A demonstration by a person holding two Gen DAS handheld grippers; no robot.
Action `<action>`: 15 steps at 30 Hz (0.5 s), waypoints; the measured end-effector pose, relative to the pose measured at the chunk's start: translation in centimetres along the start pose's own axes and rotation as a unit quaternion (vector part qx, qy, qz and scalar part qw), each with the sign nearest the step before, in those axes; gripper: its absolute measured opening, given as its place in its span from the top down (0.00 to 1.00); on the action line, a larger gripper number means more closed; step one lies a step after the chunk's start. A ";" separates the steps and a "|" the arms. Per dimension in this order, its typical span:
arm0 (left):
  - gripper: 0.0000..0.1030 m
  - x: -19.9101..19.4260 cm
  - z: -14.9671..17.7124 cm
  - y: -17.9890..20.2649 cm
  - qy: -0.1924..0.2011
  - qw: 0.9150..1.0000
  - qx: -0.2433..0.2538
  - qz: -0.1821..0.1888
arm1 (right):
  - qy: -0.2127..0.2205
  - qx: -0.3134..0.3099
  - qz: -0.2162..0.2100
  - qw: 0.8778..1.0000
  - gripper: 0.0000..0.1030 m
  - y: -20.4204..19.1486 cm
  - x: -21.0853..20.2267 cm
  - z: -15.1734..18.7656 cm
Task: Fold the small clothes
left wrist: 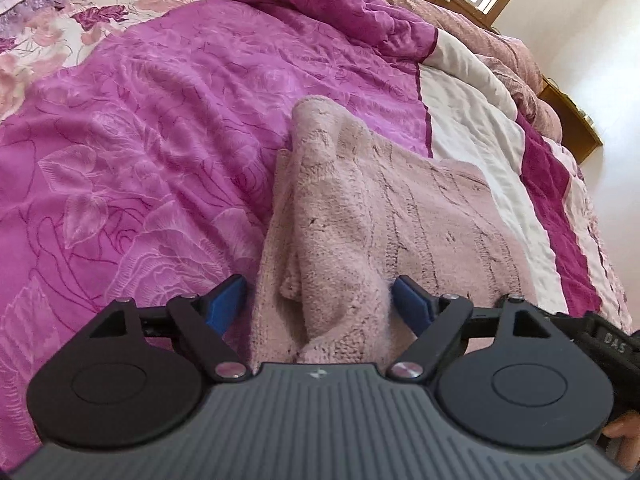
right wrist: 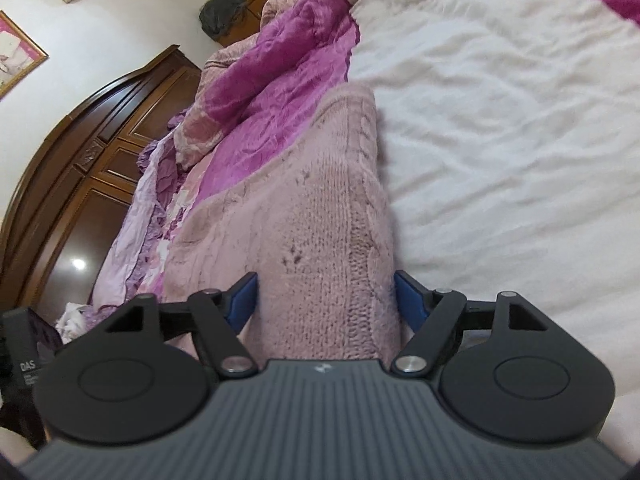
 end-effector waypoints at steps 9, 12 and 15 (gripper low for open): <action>0.28 1.2 0.2 0.6 0.000 0.998 -0.013 0.055 | -0.019 -0.006 -0.028 0.999 0.40 -0.6 1.6 -0.8; 0.48 0.9 0.4 1.1 0.008 0.998 -0.012 0.061 | -0.019 -0.023 -0.027 0.999 0.50 -1.7 1.0 -1.3; 0.56 0.4 0.1 0.9 0.009 0.996 -0.037 0.078 | -0.018 -0.028 -0.037 0.999 0.53 -2.9 0.1 -2.1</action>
Point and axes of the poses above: each gripper's, at about its wrist camera, not at the fingertips, and x roughly the way its jaws point, y to its right, z to its underside, the point moved 3 cm from there along x, roughly the way its jaws point, and after that the axes turned 7 degrees about -y, right-handed, at the moved point
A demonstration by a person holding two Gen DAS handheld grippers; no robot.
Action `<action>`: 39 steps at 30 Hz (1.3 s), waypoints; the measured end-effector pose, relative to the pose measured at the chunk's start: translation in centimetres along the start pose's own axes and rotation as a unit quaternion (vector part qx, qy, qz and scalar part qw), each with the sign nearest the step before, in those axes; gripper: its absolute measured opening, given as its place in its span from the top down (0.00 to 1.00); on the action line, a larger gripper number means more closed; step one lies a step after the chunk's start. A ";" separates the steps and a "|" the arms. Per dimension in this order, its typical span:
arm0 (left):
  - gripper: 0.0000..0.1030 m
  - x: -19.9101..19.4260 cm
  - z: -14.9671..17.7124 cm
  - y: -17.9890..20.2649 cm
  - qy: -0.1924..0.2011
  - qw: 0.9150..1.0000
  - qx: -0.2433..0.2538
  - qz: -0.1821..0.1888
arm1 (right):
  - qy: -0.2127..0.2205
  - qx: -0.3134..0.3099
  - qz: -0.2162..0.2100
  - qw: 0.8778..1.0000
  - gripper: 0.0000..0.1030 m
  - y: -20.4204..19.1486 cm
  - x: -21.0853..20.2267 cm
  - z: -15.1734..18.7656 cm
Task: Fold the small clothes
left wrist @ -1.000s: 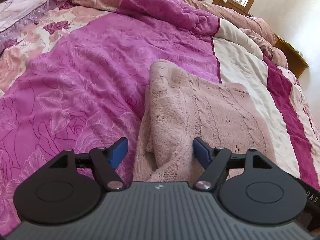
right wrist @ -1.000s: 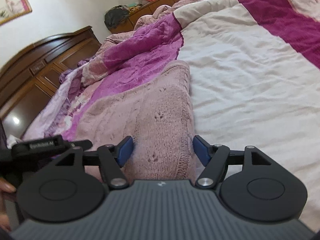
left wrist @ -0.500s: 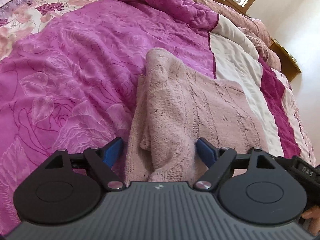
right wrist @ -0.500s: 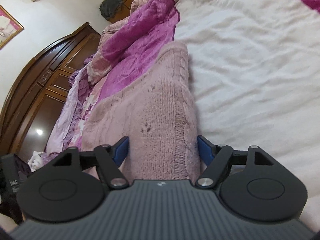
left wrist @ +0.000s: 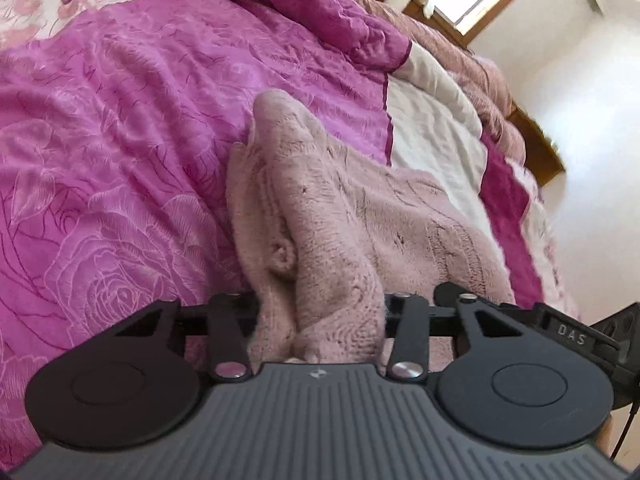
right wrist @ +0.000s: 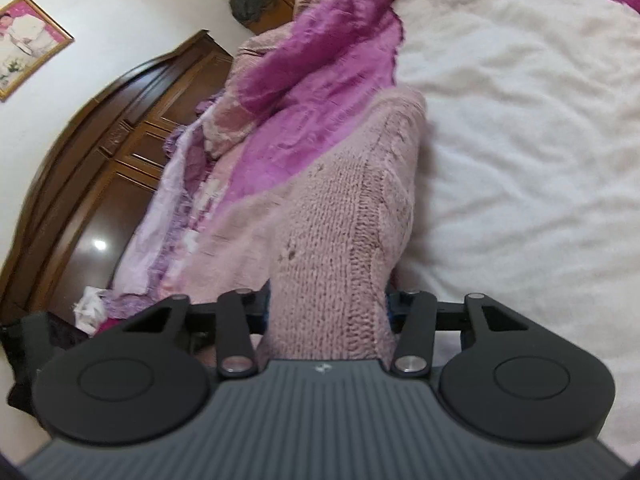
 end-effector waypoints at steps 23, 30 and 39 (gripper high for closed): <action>0.62 -5.7 11.6 11.0 -0.050 0.995 0.047 0.075 | 0.036 0.058 0.000 0.998 0.55 2.1 -17.5 7.1; 0.58 -3.9 16.4 10.7 -0.071 0.994 0.081 0.001 | 0.009 0.083 0.072 0.994 0.50 6.8 -15.6 11.1; 0.43 -4.9 17.5 10.0 -0.056 0.992 0.107 -0.042 | 0.024 0.026 0.122 0.992 0.39 6.3 -16.4 12.8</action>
Point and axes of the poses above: each gripper's, at about its wrist camera, not at the fingertips, and x roughly the way its jaws point, y to its right, z to its underside, the point moved 3 cm from there along x, roughly the way its jaws point, and after that the axes turned 7 degrees about -y, right-handed, at the moved point
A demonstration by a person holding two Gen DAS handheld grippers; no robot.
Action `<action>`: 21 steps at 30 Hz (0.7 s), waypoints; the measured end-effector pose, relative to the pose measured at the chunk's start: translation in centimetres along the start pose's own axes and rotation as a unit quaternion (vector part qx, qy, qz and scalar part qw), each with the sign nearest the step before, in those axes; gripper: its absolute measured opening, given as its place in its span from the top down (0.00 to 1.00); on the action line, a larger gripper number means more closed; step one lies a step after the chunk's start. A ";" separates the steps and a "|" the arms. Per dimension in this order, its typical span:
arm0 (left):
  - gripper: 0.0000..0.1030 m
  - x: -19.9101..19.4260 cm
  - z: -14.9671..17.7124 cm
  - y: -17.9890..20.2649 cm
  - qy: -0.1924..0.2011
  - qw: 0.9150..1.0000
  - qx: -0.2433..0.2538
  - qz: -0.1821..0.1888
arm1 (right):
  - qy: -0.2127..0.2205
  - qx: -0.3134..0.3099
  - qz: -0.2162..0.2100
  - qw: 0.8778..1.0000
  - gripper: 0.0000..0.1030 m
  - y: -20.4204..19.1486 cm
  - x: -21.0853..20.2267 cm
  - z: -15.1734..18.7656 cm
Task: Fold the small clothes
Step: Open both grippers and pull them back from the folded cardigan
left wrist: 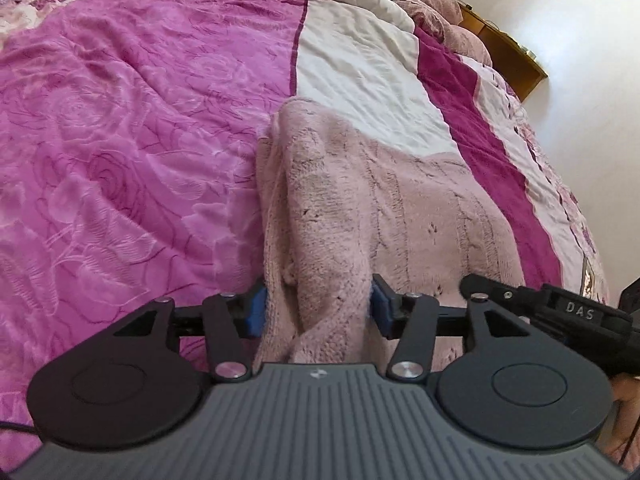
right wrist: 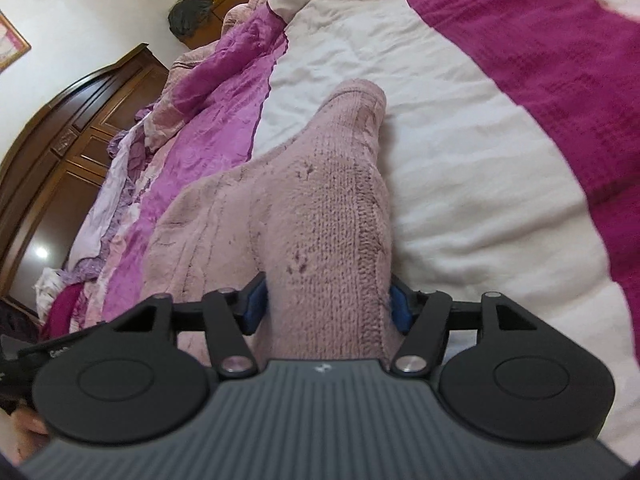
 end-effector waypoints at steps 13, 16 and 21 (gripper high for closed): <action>0.40 -1.0 1.1 -1.0 -0.010 0.996 0.024 -0.082 | 0.046 -0.048 0.057 0.996 0.39 -0.2 -2.4 1.8; 0.37 -0.7 1.1 -1.5 -0.011 0.997 0.011 -0.077 | 0.048 -0.035 0.053 0.997 0.39 0.3 -1.4 2.2; 0.37 -1.7 1.3 -0.9 -0.004 0.996 0.027 -0.089 | 0.056 -0.026 0.048 0.997 0.38 -0.1 -2.0 2.7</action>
Point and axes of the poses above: each gripper's, at about its wrist camera, not at the fingertips, and x roughly the way its jaws point, y to its right, z to its underside, the point moved 3 cm from there along x, roughly the way its jaws point, and after that the axes turned 7 degrees about -y, right-handed, at the moved point
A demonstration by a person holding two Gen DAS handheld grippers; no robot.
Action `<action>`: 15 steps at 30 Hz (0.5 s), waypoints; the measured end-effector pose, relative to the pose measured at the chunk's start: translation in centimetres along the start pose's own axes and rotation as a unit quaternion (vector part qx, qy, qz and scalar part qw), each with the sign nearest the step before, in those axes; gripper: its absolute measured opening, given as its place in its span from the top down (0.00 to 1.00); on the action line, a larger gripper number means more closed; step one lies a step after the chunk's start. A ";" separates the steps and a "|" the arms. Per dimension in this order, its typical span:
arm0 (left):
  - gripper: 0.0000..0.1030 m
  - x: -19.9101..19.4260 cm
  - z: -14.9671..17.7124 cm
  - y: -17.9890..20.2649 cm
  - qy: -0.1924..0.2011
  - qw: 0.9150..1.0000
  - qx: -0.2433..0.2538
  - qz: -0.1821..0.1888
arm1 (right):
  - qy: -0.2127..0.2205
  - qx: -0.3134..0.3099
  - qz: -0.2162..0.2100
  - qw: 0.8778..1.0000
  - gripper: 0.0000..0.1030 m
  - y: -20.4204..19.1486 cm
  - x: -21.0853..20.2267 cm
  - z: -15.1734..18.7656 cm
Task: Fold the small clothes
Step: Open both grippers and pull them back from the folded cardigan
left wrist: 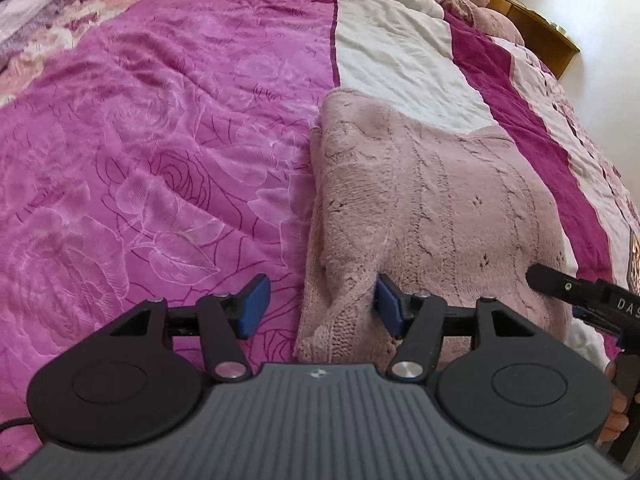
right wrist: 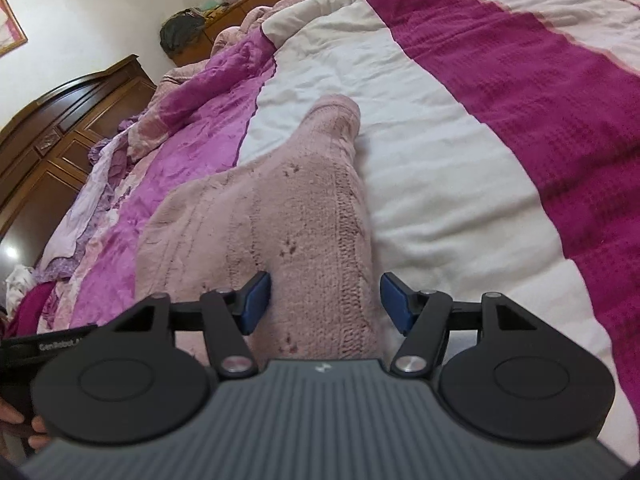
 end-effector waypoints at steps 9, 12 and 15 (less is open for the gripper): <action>0.35 -4.1 1.3 1.7 0.018 0.999 0.032 -0.039 | 0.022 -0.017 -0.006 1.000 0.38 -1.6 -3.4 0.6; 0.29 -5.7 1.9 2.3 0.026 0.998 0.038 -0.049 | 0.027 -0.030 -0.010 0.999 0.34 -2.4 -4.4 1.2; 0.24 -7.1 2.8 2.9 0.039 0.997 0.041 -0.055 | 0.028 -0.049 -0.013 0.998 0.33 -3.3 -5.4 2.0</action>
Point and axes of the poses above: each gripper's, at about its wrist camera, not at the fingertips, and x roughly the way its jaws point, y to its right, z to its underside, the point moved 3 cm from there along x, roughly the way its jaws point, and after that the axes turned 7 degrees about -y, right-handed, at the moved point
